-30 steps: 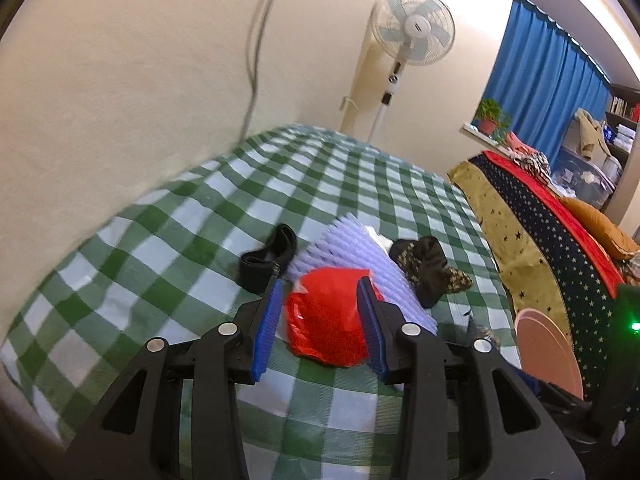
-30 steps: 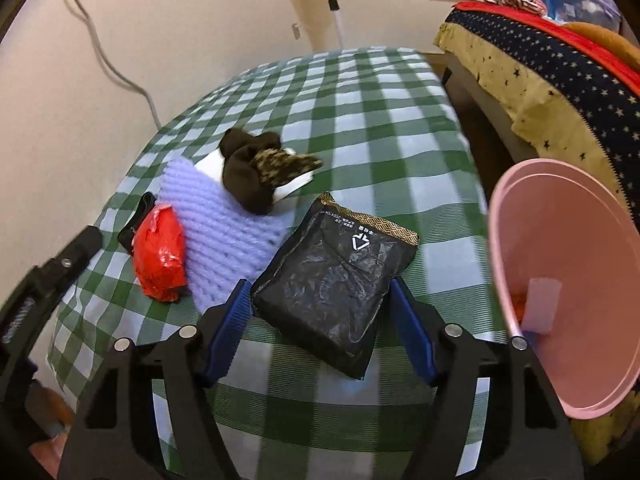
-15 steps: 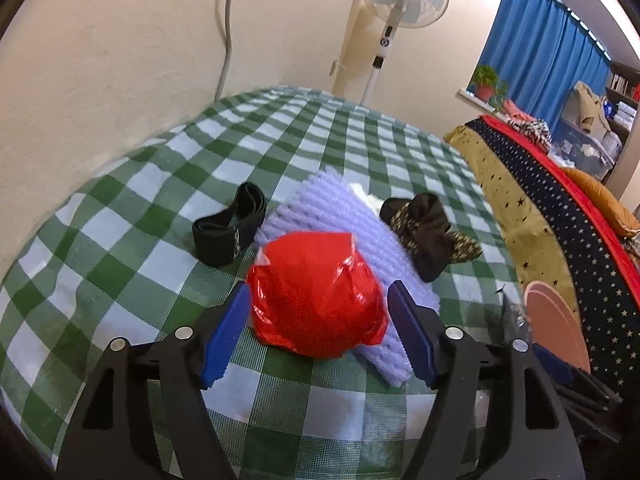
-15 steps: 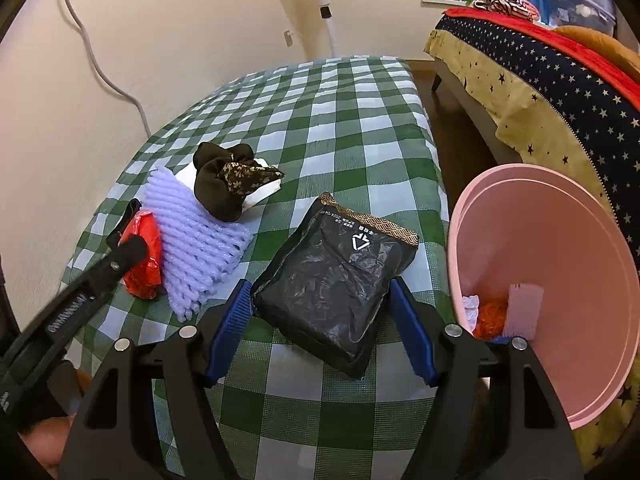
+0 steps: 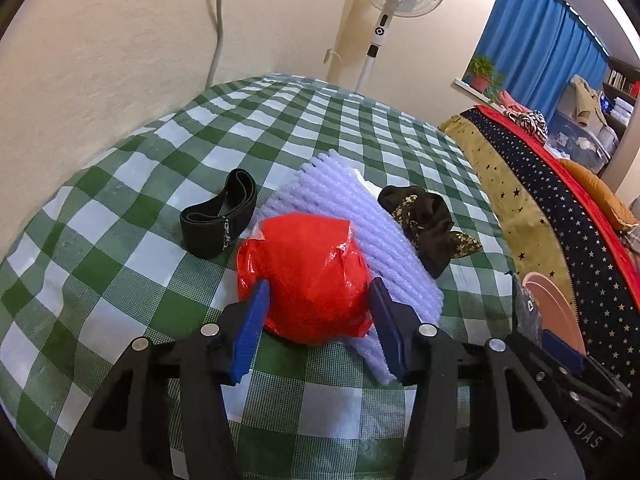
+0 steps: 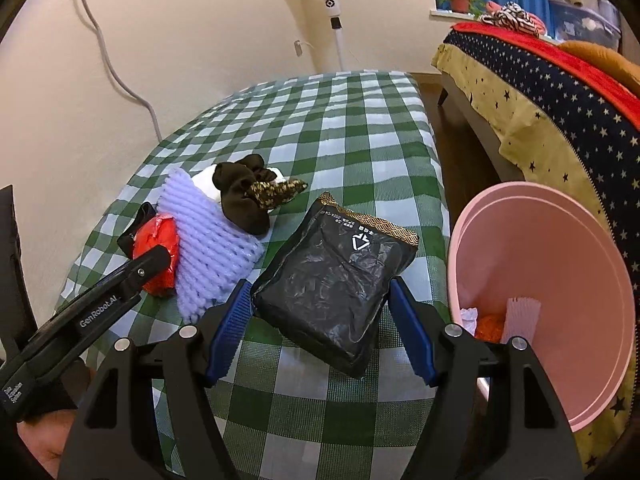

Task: Collect trash
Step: 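Lift the black bag with the right tool while the left tool lifts the red bag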

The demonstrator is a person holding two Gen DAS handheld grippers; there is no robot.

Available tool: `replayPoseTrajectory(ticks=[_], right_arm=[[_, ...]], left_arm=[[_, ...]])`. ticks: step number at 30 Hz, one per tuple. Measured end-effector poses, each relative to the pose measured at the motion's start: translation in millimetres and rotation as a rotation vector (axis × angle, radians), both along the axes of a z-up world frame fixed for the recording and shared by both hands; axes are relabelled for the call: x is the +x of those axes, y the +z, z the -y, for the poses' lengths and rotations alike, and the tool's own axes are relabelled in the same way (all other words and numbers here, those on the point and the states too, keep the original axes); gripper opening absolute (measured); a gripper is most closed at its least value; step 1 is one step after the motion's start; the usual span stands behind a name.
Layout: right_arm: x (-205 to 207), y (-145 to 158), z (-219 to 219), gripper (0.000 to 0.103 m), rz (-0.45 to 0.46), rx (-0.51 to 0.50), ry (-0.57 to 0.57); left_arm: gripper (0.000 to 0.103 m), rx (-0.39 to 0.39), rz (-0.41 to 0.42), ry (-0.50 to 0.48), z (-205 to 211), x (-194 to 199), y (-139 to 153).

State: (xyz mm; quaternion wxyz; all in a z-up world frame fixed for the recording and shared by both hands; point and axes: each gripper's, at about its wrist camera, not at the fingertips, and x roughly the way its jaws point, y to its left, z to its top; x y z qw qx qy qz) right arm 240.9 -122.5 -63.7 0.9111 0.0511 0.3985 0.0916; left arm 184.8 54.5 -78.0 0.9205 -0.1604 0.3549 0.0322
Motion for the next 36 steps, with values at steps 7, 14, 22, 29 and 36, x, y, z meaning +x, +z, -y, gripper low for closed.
replayPoseTrajectory(ticks=[7,14,22,29,36], right_arm=[[-9.0,6.7,5.4,0.069,0.021,-0.002,-0.003],[-18.5,14.3,6.1,0.069,0.046,-0.001,0.007],[-27.8,18.1,9.4,0.069,0.055,0.008,0.007],[-30.4,18.9,11.5,0.069,0.059,0.010,0.012],[-26.6,15.4,11.8,0.069,0.049,0.016,0.008]], left_arm=[[0.031,0.024,0.035,-0.005,2.8,-8.2,7.9],[0.000,0.039,0.063,0.000,1.7,-19.3,16.5],[0.007,0.058,0.057,-0.003,0.6,-23.2,18.4],[0.053,0.131,0.048,-0.008,12.4,-14.6,18.9],[0.065,0.208,-0.053,-0.007,23.2,5.0,7.0]])
